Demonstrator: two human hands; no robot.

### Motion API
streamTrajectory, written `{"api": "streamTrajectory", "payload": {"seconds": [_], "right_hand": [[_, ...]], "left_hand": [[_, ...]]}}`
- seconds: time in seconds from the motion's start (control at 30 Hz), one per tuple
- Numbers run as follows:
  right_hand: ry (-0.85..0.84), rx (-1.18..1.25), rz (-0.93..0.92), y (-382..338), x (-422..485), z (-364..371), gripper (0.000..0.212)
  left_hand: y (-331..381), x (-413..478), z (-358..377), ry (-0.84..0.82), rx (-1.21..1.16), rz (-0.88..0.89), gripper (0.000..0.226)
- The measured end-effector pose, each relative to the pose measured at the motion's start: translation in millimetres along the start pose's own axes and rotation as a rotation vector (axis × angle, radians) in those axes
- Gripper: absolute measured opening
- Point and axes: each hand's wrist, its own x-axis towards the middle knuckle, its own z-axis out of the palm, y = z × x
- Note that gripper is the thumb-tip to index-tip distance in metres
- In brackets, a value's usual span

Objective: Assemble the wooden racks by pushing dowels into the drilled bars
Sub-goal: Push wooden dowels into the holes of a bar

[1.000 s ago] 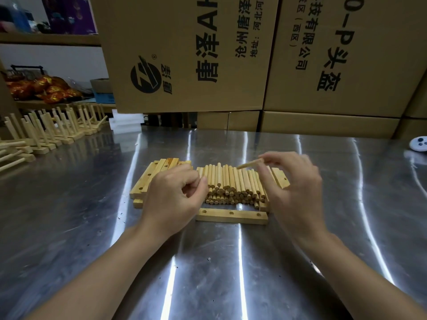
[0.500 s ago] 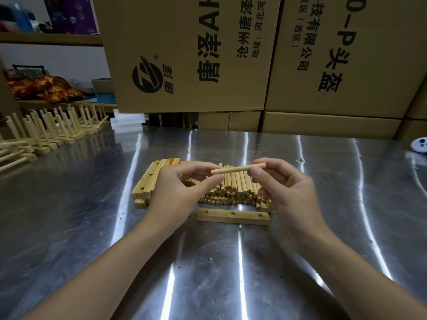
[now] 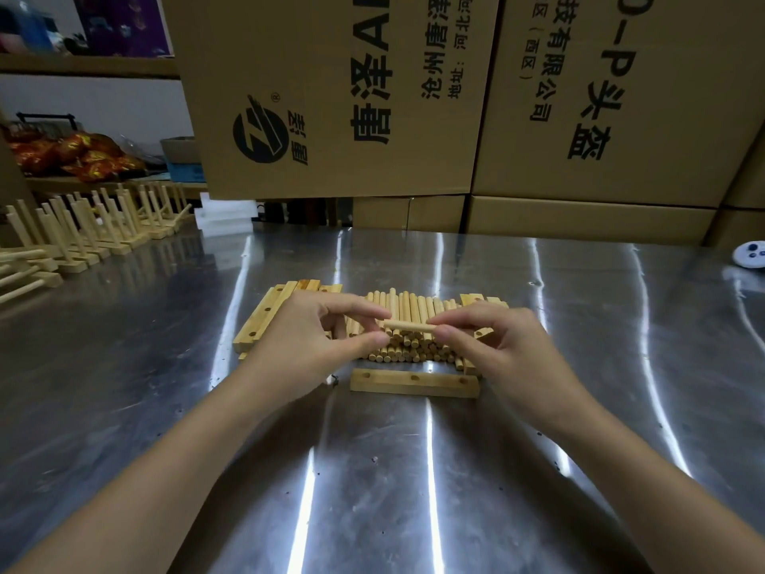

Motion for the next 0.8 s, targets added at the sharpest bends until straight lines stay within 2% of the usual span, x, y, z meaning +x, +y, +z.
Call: {"api": "streamTrajectory", "payload": {"seconds": [0.17,0.23,0.3,0.37,0.43,0.53,0.67,0.8], "right_hand": [[0.046,0.112,-0.013,-3.7,-0.9,-5.3,0.013],[0.037,0.139,-0.016,-5.2,-1.6,-6.5,0.012],[0.033,0.162,-0.018,-6.6,-2.3,-7.1,0.012],[0.037,0.175,-0.031,-8.1,-2.5,-7.5,0.011],[0.033,0.203,-0.052,-9.6,-3.0,-7.2,0.009],[0.026,0.221,-0.086,-12.6,-7.1,-2.0,0.008],[0.045,0.136,-0.136,-18.6,-13.7,7.2,0.013],[0.079,0.03,-0.196,-23.0,-16.7,12.4,0.019]], "left_hand": [[-2.4,-4.5,-14.7,-0.334,0.612,-0.036,0.043],[-1.8,-6.0,-13.9,-0.374,0.712,-0.079,0.045],[0.6,-5.8,-12.3,-0.346,0.689,-0.086,0.038],[3.3,-5.4,-13.1,-0.22,0.494,-0.085,0.028],[8.2,-4.4,-14.0,-0.082,0.13,-0.119,0.024],[17.2,-5.3,-8.5,-0.012,-0.4,-0.173,0.032],[22.2,-5.0,5.6,0.057,-0.698,-0.279,0.05],[21.7,-6.3,11.0,0.029,-0.839,-0.318,0.049]]}}
